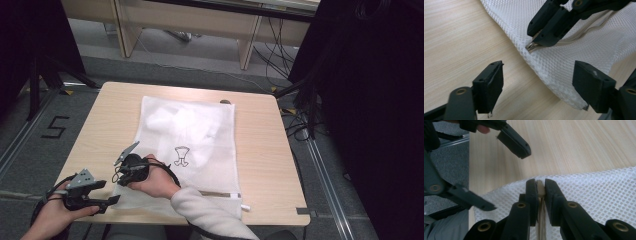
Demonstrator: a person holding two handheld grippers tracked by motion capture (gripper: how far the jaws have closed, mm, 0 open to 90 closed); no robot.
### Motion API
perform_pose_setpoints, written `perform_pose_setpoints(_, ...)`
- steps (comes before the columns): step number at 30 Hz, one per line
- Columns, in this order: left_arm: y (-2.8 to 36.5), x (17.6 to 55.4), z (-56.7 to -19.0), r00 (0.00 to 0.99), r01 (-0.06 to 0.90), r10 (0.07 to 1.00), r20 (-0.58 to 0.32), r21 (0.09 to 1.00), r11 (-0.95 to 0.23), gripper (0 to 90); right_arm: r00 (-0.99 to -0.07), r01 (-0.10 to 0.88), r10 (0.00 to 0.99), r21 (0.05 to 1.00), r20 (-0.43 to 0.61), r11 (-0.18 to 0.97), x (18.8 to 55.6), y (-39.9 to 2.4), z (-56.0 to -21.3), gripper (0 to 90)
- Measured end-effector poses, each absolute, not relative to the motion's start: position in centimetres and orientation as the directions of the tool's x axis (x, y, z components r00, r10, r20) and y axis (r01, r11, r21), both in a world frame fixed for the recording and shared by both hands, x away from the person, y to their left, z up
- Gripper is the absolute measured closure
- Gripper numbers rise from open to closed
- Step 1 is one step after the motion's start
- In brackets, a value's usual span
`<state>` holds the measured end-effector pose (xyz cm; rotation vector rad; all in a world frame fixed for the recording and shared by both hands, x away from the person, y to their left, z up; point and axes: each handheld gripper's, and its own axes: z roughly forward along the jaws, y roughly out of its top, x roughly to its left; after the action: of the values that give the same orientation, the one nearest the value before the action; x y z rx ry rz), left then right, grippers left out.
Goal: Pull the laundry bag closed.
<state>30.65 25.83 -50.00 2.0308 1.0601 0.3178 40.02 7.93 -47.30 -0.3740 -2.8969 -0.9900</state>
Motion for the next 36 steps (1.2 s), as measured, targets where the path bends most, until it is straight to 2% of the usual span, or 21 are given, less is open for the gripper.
perform_pose_setpoints(3, 25.7, 30.9, -50.1, 0.611, 0.597, 0.772, -0.174, 0.742, -0.305, 31.8, -0.966, 0.257, 0.217, 0.592, 0.141, 0.764, 39.9, 7.7, -46.8, 82.0)
perform_pose_setpoints(15, 24.8, 31.8, -50.6, 0.609, 0.632, 0.753, -0.25, 0.726, -0.271, 48.2, -0.97, 0.239, 0.211, 0.605, 0.118, 0.759, 39.8, 7.3, -45.9, 82.0)
perform_pose_setpoints(19, 24.6, 32.0, -50.6, 0.626, 0.631, 0.745, -0.229, 0.71, -0.312, 57.4, -0.973, 0.23, 0.202, 0.602, 0.115, 0.764, 39.7, 7.2, -45.7, 82.0)
perform_pose_setpoints(20, 24.5, 32.0, -50.6, 0.627, 0.637, 0.742, -0.237, 0.705, -0.312, 62.7, -0.975, 0.221, 0.191, 0.602, 0.115, 0.767, 39.7, 7.2, -45.7, 82.0)
perform_pose_setpoints(23, 24.4, 32.1, -50.6, 0.635, 0.635, 0.74, -0.223, 0.697, -0.334, 66.9, -0.974, 0.223, 0.198, 0.597, 0.108, 0.77, 39.7, 7.1, -45.6, 82.0)
perform_pose_setpoints(29, 24.3, 32.3, -50.4, 0.614, 0.661, 0.743, -0.266, 0.688, -0.3, 83.3, -0.974, 0.225, 0.193, 0.592, 0.117, 0.774, 39.7, 6.7, -45.5, 82.0)
perform_pose_setpoints(33, 24.1, 32.3, -50.4, 0.625, 0.652, 0.735, -0.264, 0.695, -0.305, 84.3, -0.98, 0.199, 0.176, 0.585, 0.098, 0.786, 39.8, 6.4, -45.5, 82.1)
perform_pose_setpoints(34, 24.1, 32.3, -50.4, 0.622, 0.653, 0.736, -0.267, 0.695, -0.3, 84.5, -0.973, 0.23, 0.192, 0.581, 0.127, 0.78, 39.6, 6.3, -45.5, 82.1)
perform_pose_setpoints(36, 24.3, 32.3, -50.2, 0.62, 0.652, 0.741, -0.258, 0.694, -0.304, 85.0, -0.975, 0.222, 0.192, 0.582, 0.115, 0.782, 39.7, 6.1, -45.6, 82.2)
